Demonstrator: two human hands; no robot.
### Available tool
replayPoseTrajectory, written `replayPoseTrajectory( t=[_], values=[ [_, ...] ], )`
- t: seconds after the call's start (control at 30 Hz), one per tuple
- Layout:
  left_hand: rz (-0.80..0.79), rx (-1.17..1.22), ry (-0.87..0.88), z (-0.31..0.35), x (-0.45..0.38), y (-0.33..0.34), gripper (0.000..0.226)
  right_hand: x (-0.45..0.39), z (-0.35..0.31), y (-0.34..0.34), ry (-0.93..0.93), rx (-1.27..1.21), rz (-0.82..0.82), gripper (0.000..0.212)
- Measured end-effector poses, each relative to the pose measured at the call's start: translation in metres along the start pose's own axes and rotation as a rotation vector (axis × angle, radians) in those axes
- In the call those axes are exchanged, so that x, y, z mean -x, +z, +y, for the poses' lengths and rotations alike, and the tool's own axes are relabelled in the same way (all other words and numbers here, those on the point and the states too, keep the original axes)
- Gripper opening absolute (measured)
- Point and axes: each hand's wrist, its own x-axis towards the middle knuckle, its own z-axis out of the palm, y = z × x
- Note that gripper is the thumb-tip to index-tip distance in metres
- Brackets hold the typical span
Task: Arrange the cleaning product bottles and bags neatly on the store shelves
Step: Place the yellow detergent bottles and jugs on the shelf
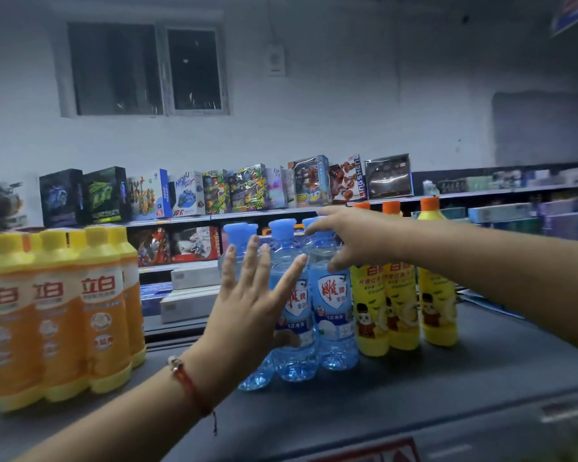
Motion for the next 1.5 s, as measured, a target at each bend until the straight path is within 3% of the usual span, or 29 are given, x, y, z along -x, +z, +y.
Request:
replayPoseTrajectory(
  t=[0.17,0.3,0.4,0.7,1.0,1.23,1.5],
  values=[
    [0.009,0.003,-0.011,0.002,0.002,-0.006,0.125,0.016,-0.011,0.007,0.060,0.066,-0.014,0.095],
    [-0.043,0.046,-0.048,0.015,0.005,-0.029,0.096,0.039,-0.007,-0.001,0.052,0.092,-0.056,0.098],
    [-0.061,0.071,-0.047,0.028,-0.007,-0.045,0.090,0.054,0.011,-0.013,0.036,0.081,-0.045,0.095],
    [-0.104,0.104,-0.061,0.079,-0.091,-0.071,0.092,0.055,0.106,-0.031,0.088,0.073,0.035,0.090],
    [-0.269,0.157,-0.133,0.086,-0.154,-0.054,0.103,0.004,0.140,-0.031,-0.035,-0.013,-0.015,0.101],
    [-0.306,0.293,-0.205,0.082,-0.155,-0.056,0.105,-0.018,0.155,-0.027,-0.093,-0.143,-0.109,0.070],
    [-0.280,0.357,-0.232,0.081,-0.153,-0.054,0.105,-0.028,0.169,-0.028,-0.198,-0.258,-0.128,0.059]
  ],
)
